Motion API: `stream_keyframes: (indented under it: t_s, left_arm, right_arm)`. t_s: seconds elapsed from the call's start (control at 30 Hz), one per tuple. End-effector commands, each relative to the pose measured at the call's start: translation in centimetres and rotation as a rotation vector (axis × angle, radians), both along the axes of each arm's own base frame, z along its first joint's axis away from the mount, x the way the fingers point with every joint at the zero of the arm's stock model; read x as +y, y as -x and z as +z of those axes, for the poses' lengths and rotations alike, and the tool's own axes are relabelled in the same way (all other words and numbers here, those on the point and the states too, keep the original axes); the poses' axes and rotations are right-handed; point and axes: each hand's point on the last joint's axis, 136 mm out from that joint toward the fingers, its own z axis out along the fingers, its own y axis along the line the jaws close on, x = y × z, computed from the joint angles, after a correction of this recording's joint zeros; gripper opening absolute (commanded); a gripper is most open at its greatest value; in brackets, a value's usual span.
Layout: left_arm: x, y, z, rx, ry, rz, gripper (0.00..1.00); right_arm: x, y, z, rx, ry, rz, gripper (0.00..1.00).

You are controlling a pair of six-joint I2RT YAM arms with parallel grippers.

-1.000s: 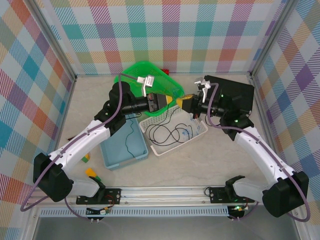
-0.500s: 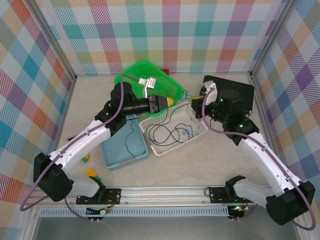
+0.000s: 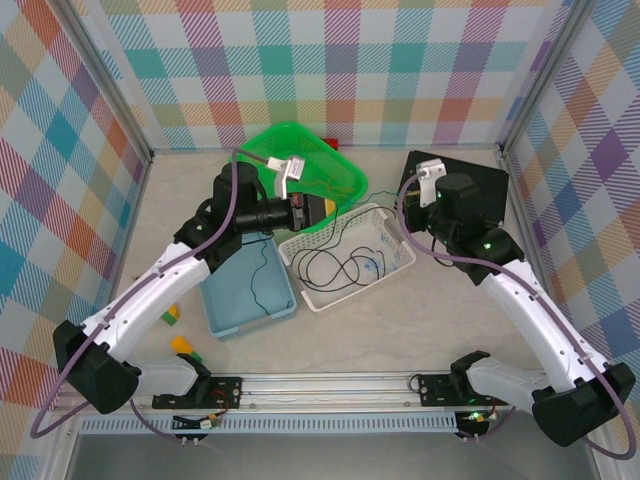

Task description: Untangle the cables

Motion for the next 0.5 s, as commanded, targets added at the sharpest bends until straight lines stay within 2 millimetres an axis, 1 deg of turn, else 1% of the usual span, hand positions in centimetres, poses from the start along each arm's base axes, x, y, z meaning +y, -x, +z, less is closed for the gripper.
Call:
stream_keyframes:
  t_s: [0.0,0.03,0.1,0.13,0.23,0.27,0.3,0.37,0.47]
  left_arm:
    - [2.3,0.4,3.3,-0.074,0.020,0.049,0.00]
    - [2.4,0.4,3.1,-0.071,0.014,0.052,0.00]
    - [2.6,0.2,2.7,-0.068,-0.001,0.063,0.00]
    - [2.7,0.1,2.4,-0.066,-0.012,0.069,0.00]
    - [2.8,-0.2,1.6,-0.071,-0.050,0.080,0.00]
    - [2.9,-0.3,1.4,-0.076,-0.064,0.086,0.00]
    - [3.0,-0.4,1.3,-0.083,-0.072,0.088,0.00]
    - [3.0,-0.5,1.2,-0.105,-0.084,0.088,0.00]
    - [3.0,-0.5,1.4,-0.144,-0.088,0.083,0.00]
  right_arm:
    - [-5.5,-0.1,-0.7,0.011,0.163,-0.219,0.00]
    - [-4.8,0.0,-0.4,-0.007,0.145,-0.180,0.00]
    - [-2.6,0.3,0.0,-0.037,0.085,-0.053,0.00]
    - [-1.1,0.5,0.3,-0.061,0.047,0.039,0.00]
    - [3.6,2.4,0.4,-0.086,-0.047,0.327,0.00]
    - [4.4,2.8,0.5,-0.083,-0.084,0.373,0.00]
    - [4.9,3.1,0.4,-0.075,-0.107,0.401,0.00]
    - [5.4,3.5,0.4,-0.058,-0.131,0.427,0.07]
    - [5.5,3.9,0.8,-0.066,-0.150,0.452,0.24]
